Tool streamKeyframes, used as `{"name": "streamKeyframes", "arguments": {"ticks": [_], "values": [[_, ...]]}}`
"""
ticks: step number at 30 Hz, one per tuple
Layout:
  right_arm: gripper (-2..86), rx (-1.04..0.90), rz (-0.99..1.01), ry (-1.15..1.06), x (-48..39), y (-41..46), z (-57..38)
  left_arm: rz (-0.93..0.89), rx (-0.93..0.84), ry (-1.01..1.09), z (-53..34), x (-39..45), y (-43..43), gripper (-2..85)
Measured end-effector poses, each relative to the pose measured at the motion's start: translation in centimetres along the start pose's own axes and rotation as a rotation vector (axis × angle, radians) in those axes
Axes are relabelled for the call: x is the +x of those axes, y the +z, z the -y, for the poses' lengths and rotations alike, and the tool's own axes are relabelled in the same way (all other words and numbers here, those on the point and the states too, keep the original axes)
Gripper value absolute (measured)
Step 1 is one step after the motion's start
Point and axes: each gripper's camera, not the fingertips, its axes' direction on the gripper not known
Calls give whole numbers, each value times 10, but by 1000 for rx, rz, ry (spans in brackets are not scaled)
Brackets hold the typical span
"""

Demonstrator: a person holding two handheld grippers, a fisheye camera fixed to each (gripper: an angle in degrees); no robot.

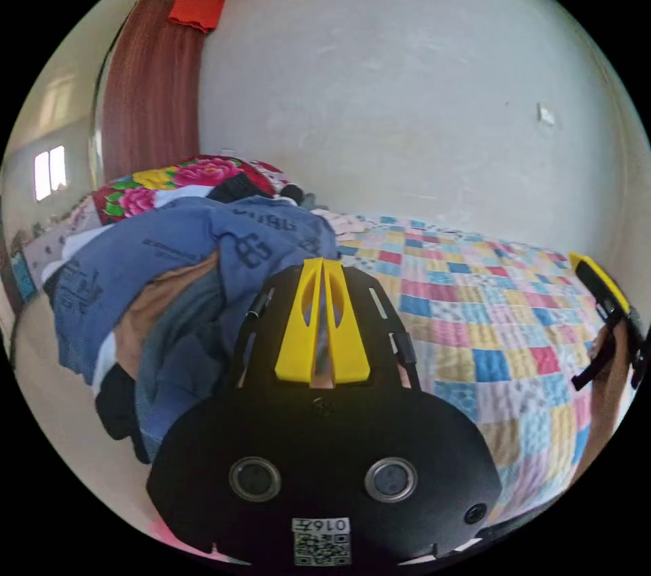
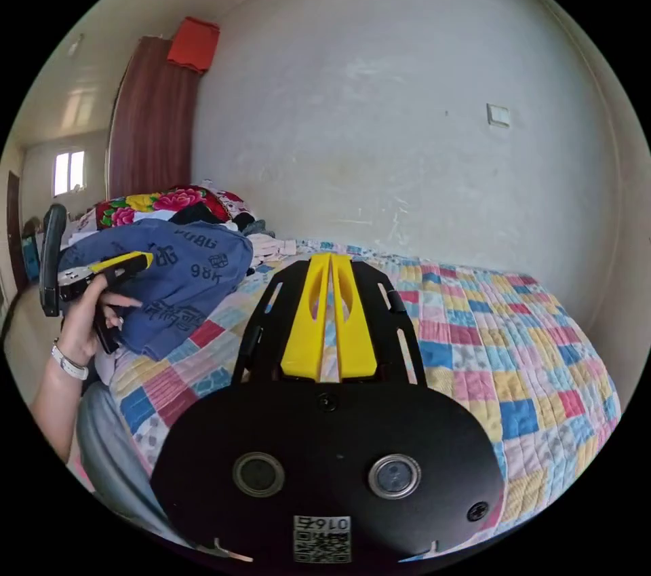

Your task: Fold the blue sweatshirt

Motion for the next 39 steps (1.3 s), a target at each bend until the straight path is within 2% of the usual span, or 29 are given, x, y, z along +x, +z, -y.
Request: {"name": "streamKeyframes", "arguments": {"ticks": [2,7,13,18,25,27,29,32,39], "values": [[2,-78,21,-29,-18,31,13,64,-85,29,6,-5,22,17],[15,-203,210,-126,-72,109,36,-21,-270,18,18,-39,81,124],[107,-276,293,-232,-140,189,71,-26,-318,-73,33,-82,105,196],[176,-397,412,-210,-174,259,87,18,-364,-118,30,-106,127,207],[180,-529,468,-164,-180,327,93,56,-352,-147,29,-119,148,178],[145,-539,582,-195,-182,337,96,75,-353,-156,30,-120,152,157],[98,-535,611,-224,-184,339,99,67,-344,-169,31,-121,154,114],[39,-485,543,-308,-183,331,103,37,-337,-165,33,-120,156,14],[4,-377,479,-321,-139,294,125,-49,-341,-144,45,-100,158,-8]]}}
